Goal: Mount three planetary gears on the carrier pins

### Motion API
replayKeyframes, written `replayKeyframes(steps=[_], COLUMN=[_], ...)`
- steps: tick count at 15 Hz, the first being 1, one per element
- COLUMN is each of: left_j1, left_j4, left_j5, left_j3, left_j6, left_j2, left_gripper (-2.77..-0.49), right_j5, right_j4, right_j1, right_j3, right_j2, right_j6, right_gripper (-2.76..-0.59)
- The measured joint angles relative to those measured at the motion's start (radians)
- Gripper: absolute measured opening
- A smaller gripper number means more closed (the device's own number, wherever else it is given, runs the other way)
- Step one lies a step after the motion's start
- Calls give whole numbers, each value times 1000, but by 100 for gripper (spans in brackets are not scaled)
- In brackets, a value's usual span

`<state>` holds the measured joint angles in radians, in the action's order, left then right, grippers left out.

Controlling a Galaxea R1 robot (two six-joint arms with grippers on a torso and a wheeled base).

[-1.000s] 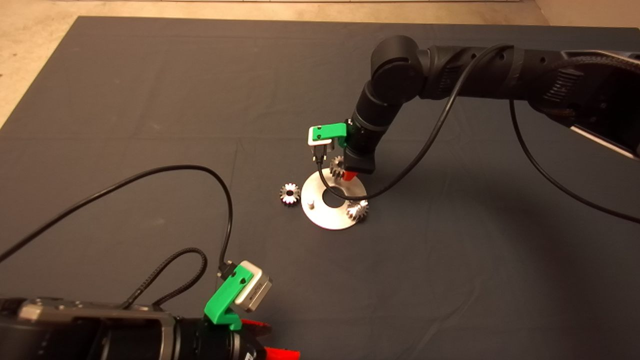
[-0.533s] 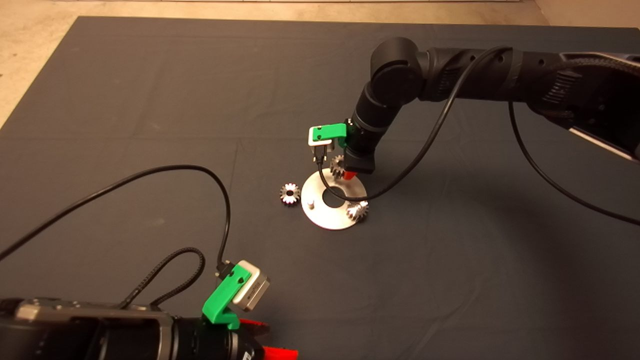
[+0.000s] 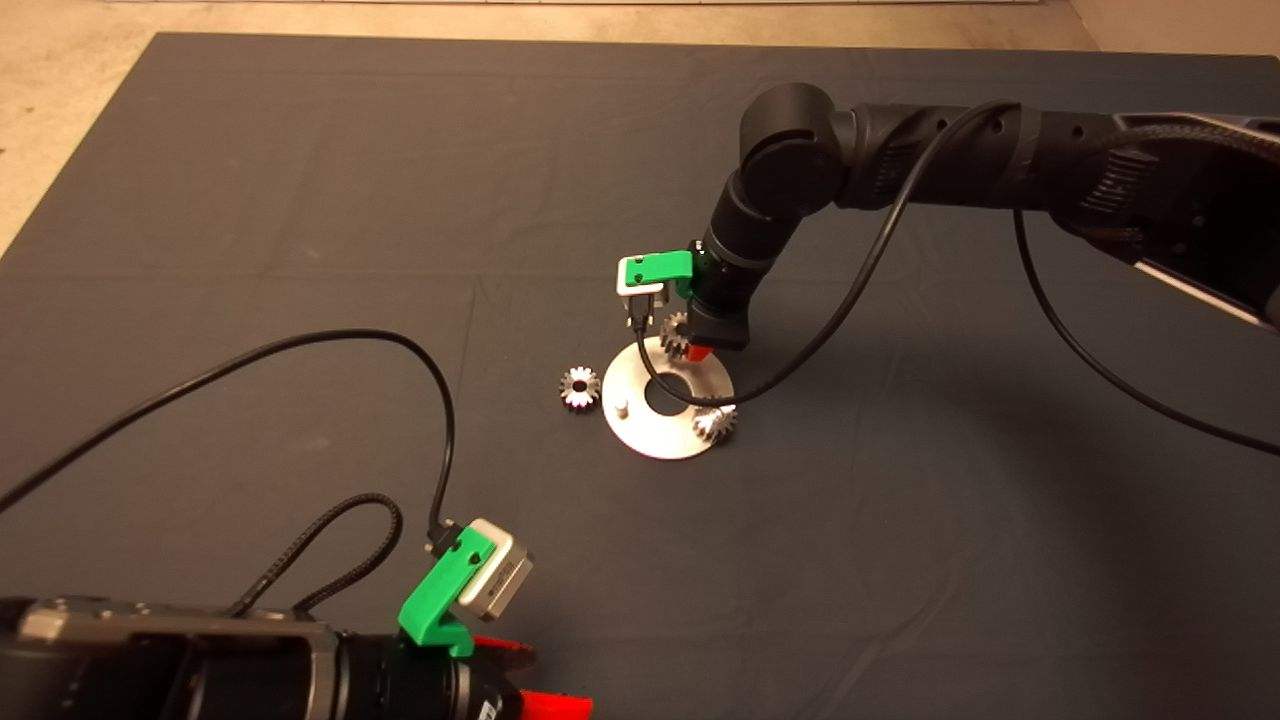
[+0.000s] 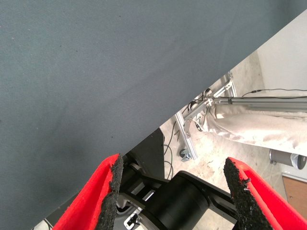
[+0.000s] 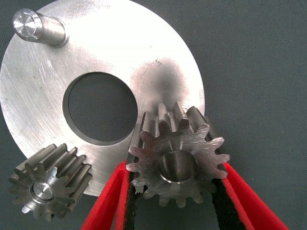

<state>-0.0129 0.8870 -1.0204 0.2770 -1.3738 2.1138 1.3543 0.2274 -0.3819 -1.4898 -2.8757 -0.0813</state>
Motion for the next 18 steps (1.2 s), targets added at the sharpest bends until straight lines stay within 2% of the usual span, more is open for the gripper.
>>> replayKeyframes(steps=[5,9,18], left_j1=[0,0,0], left_j4=[0,0,0], left_j5=[0,0,5], left_j3=[0,0,0], left_j6=[0,0,0], left_j2=[0,0,0], left_gripper=[-180,-180,-180], right_j5=[0,-1,6], right_j4=[0,0,0], right_j1=[0,1,0], right_j3=[0,-8,-10], right_j2=[1,4,4], right_j6=[0,-19,-23], right_gripper=[-238,-238,-238])
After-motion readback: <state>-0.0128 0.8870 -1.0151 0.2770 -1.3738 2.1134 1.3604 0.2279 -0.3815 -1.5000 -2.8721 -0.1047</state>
